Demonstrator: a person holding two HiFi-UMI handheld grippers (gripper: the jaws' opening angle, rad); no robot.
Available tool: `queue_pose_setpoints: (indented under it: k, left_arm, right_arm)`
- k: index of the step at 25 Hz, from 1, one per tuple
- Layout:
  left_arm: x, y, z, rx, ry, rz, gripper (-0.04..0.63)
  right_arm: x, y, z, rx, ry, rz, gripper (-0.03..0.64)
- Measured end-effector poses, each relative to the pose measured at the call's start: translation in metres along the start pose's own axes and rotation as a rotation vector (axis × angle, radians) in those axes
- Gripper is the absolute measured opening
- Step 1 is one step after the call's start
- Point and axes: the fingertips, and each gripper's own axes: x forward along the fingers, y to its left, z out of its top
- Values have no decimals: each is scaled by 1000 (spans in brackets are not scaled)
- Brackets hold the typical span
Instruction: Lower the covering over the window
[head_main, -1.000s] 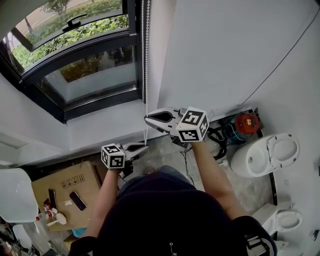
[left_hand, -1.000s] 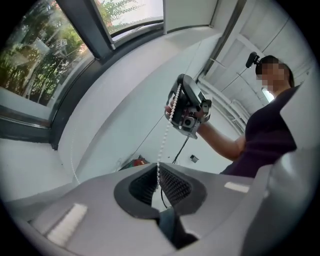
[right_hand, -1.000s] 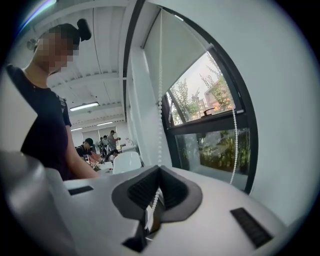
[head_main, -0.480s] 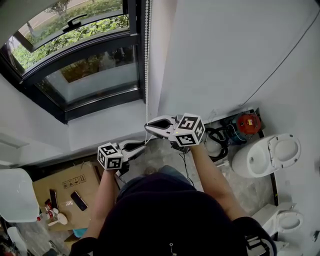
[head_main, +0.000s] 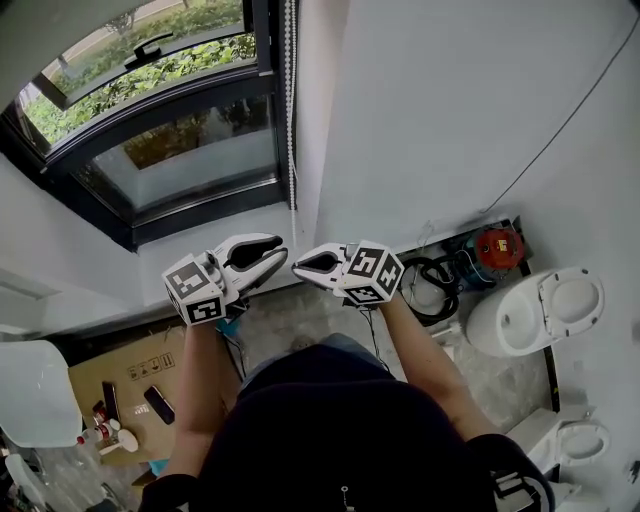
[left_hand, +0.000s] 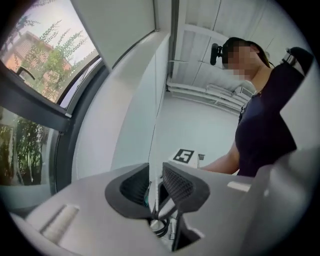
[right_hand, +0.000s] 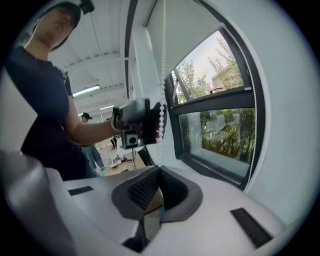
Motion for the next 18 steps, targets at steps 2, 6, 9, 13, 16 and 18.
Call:
queue_pose_setpoints:
  k: [2,6,9,13,16,18]
  left_arm:
    - [7,-4,11,14,-10,-16,71]
    - [19,-8,26,21,-34,-38,71]
    - [28,-10,33,36,-40,-48,71]
    - [32,-7,45,36,-68,-34,71]
    - [33,-6,53,65,-66,-23,69]
    - [34,-5,54,80,-48,-26,56]
  right_arm:
    - [2,2,-10,0,-1,-10,12]
    - [3,2,-10,39,-38,2,12]
    - [4,3,-10,39,-37,8,12]
    - [5,5,-9,42,-43,22,12]
    - [6,4,-9,33,-31,21,12]
    - [8,4,-8,27,-28,20,12]
